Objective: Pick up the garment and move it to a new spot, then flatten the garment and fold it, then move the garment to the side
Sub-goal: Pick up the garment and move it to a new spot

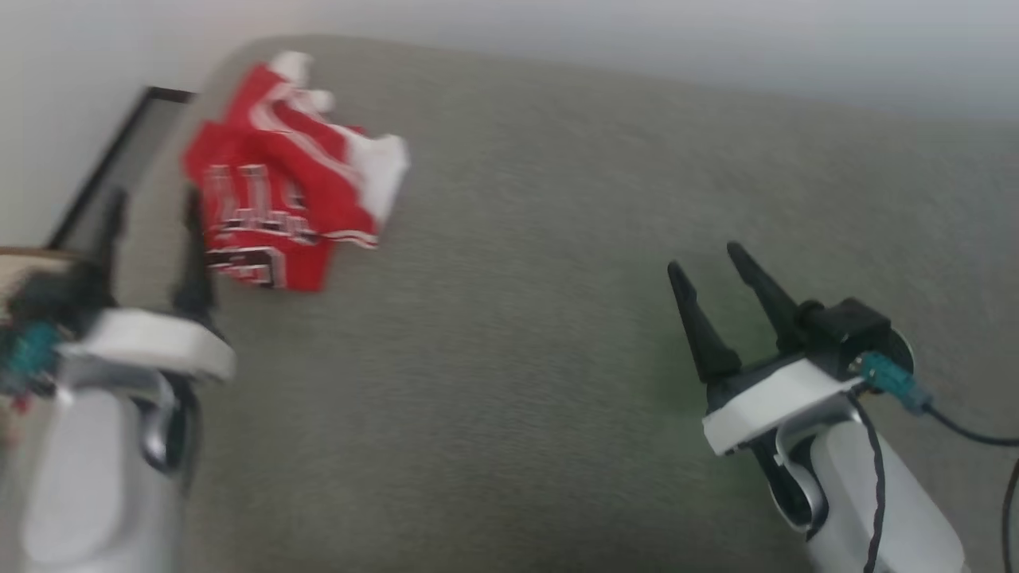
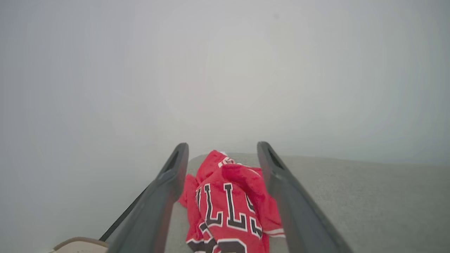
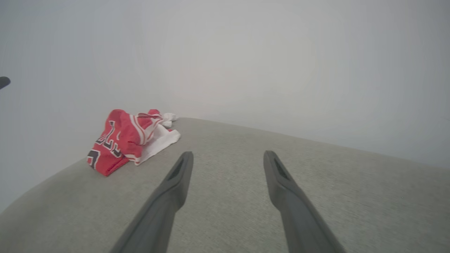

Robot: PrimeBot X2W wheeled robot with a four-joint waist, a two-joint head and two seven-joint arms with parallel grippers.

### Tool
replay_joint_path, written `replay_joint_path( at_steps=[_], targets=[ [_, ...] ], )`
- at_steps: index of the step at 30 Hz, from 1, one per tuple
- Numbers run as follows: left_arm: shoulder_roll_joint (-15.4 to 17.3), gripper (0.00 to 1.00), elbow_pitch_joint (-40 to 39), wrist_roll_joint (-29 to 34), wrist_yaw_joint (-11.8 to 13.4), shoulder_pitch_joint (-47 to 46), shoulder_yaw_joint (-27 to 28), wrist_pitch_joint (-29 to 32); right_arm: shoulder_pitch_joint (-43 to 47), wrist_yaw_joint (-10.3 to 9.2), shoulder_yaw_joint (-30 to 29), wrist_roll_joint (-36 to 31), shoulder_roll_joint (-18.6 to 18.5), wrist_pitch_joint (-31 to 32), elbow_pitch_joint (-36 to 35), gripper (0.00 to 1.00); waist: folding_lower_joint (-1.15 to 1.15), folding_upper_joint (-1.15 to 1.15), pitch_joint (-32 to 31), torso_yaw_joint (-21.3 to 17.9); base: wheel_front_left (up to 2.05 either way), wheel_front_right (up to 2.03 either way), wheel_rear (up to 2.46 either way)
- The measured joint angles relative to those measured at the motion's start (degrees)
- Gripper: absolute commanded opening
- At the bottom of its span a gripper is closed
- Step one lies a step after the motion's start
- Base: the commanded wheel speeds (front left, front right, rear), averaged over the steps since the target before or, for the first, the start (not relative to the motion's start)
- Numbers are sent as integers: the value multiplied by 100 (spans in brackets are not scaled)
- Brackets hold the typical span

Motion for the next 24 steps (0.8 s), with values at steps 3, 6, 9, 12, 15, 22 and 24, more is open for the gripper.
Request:
replay_joint_path(
  at_steps=[3, 6, 9, 12, 15, 22, 24],
  targets=[
    [387, 100, 545, -145, -42, -603, 165, 0, -120, 0, -15, 30, 30, 0, -56, 100, 0, 0, 267, -401, 0, 0, 0],
    [795, 100, 1354, -294, -60, -1140, 235, 45, -185, 0, -55, 66, 91, 0, -88, 100, 0, 0, 506, -797, 0, 0, 0],
    [1150, 100, 2147, -619, -83, -1668, 324, 443, -200, 0, -78, 71, 133, -1, -115, 100, 0, 0, 704, -1167, 0, 0, 0],
    [1441, 100, 2732, -936, -85, -2132, 323, 1012, -211, 0, -91, 64, 165, 0, -130, 100, 0, 0, 865, -1483, 0, 0, 0],
    [1717, 100, 3199, -1180, -90, -2449, 214, 1753, -279, 0, -88, 63, 200, 0, -165, 100, 0, 0, 1017, -1730, 0, 0, 0],
    [2119, 100, 4150, -1218, -90, -2998, -151, 3596, -477, 0, -90, 65, 211, 0, -300, 100, 0, 0, 1436, -2010, 0, 0, 0],
    [2214, 100, 4255, -1228, -90, -3197, -170, 3851, -554, 0, -78, 66, 209, 0, -332, 100, 0, 0, 1548, -2061, 0, 0, 0]
  ],
)
